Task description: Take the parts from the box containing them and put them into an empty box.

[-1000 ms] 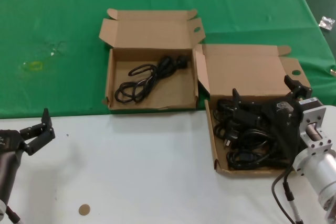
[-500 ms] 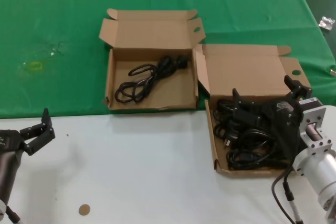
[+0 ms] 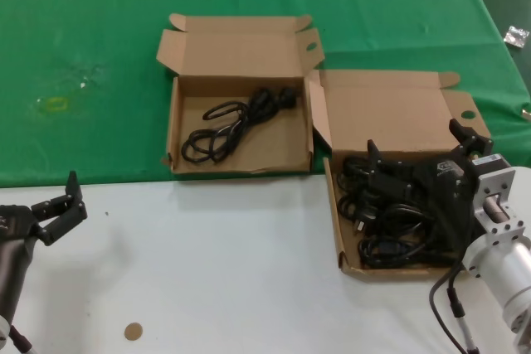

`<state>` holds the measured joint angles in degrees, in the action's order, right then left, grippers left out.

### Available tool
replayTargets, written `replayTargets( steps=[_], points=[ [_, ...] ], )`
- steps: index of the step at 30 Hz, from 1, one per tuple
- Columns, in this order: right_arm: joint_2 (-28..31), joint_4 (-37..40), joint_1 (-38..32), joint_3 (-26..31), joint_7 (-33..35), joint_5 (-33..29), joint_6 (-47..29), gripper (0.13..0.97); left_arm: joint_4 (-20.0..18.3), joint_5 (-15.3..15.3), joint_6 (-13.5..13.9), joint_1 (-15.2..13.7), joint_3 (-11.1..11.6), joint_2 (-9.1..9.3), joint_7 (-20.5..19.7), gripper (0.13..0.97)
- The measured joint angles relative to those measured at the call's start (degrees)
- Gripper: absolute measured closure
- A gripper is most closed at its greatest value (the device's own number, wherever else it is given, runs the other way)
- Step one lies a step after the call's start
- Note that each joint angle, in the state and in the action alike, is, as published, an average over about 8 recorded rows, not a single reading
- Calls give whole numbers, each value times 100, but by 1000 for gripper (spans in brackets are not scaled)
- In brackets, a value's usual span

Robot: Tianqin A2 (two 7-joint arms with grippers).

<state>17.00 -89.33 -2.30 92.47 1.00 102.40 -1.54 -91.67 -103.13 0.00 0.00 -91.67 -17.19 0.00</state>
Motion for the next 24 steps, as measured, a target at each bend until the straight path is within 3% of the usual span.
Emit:
replayTargets(
  steps=[24],
  points=[
    [0, 0, 0, 0, 0, 0, 0, 129, 0, 0, 0, 0, 0, 0, 0, 132]
  ],
)
